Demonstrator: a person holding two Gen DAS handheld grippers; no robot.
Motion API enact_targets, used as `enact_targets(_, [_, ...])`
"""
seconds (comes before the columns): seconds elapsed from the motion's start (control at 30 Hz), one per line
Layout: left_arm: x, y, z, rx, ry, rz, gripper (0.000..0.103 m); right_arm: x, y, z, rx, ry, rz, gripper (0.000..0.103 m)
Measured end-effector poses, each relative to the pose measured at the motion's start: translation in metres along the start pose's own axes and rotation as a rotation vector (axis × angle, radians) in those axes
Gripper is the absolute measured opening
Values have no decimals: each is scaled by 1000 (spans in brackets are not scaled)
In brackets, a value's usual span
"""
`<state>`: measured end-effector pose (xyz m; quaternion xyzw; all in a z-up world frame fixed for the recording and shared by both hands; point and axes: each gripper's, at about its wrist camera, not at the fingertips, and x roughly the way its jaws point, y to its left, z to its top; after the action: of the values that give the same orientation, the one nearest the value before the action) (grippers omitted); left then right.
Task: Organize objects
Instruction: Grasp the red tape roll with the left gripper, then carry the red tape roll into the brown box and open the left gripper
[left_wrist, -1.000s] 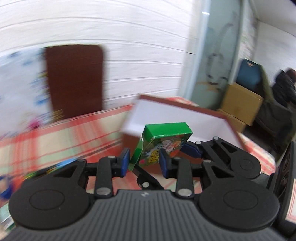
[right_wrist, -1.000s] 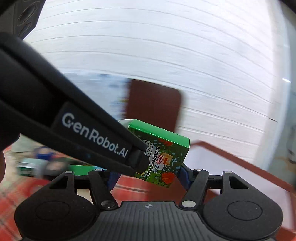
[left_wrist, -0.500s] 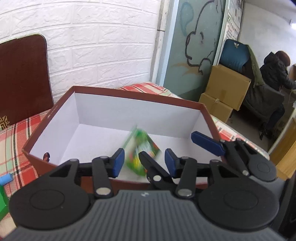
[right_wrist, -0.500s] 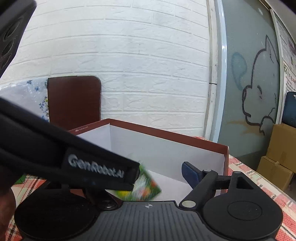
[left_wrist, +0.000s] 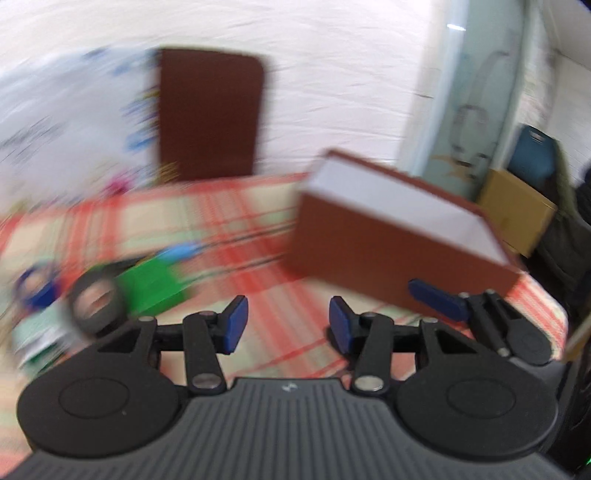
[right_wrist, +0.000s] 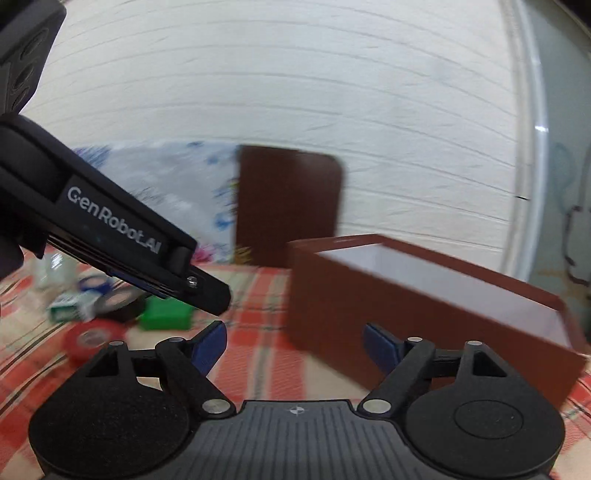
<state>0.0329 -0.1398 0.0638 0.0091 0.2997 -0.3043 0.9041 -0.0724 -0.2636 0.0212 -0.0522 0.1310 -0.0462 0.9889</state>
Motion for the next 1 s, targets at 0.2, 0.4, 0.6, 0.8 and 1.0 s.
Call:
enact_targets(0.2, [-13,81,-26,-210,62,141,51,26,53,-1,-67,163,224,79])
enact_targets(0.4, [-11,118,-39,-301,102,133,51,49,102,-8,-132,259,308,79])
enact_targets(0.6, [7,130,-37,-308,135,93,49,69,135,-5,-162,290,317,80])
enact_targets(0.8, [21,131,-34,-258,153,80,31,86,141,-2,-109,335,364,70])
enact_targets(1.0, [6,115,-19,-237,124,66,28,64,140,0,-156,249,310,69])
